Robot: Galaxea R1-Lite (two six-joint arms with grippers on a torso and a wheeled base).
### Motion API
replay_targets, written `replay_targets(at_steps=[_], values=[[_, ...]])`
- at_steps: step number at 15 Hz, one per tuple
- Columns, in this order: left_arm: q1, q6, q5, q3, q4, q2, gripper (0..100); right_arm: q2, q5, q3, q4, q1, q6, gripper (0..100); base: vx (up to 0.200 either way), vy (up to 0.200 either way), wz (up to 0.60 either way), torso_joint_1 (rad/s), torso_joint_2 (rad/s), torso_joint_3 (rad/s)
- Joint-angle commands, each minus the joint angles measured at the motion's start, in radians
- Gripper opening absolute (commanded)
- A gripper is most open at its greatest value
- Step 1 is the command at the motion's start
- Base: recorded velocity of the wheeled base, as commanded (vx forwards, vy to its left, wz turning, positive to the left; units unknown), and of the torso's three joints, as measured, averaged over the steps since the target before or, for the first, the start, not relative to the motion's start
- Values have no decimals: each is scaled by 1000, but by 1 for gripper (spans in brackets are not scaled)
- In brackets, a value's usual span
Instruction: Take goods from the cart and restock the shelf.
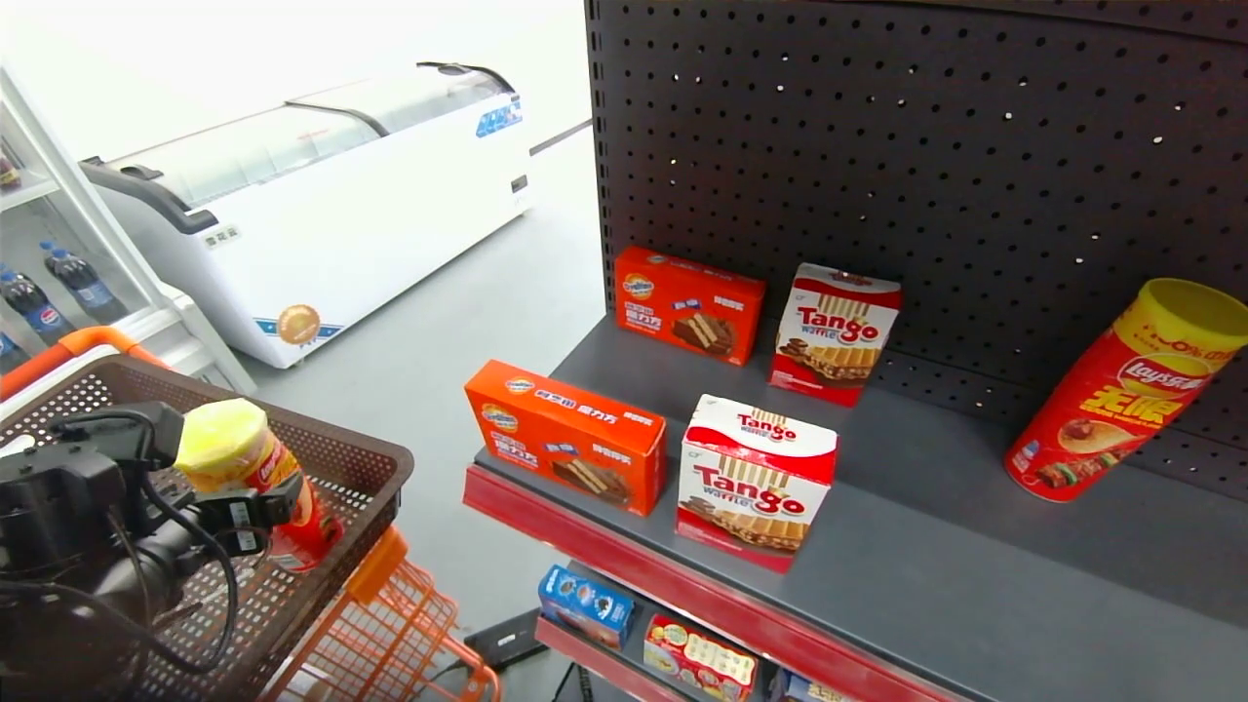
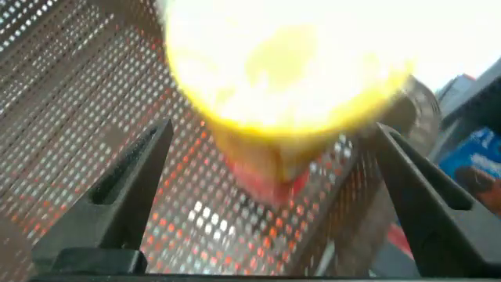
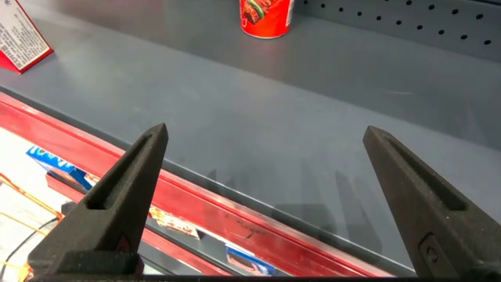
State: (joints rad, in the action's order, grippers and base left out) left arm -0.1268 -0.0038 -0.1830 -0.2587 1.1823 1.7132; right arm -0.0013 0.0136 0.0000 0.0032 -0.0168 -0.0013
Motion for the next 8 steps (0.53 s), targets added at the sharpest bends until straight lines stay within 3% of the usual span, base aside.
replay_targets(at_steps=[1, 6, 7, 8], values=[[-4, -1, 0, -31, 123, 201, 100, 1, 0, 0, 0, 0, 0, 100, 0, 0, 0, 0, 0, 0], [-4, 8, -1, -80, 168, 316, 100, 1, 0, 0, 0, 0, 0, 100, 0, 0, 0, 0, 0, 0], [-2, 8, -1, -88, 178, 321, 0, 1, 0, 0, 0, 0, 0, 100, 0, 0, 0, 0, 0, 0], [-1, 11, -6, -119, 171, 324, 0, 1, 0, 0, 0, 0, 0, 100, 0, 0, 0, 0, 0, 0]])
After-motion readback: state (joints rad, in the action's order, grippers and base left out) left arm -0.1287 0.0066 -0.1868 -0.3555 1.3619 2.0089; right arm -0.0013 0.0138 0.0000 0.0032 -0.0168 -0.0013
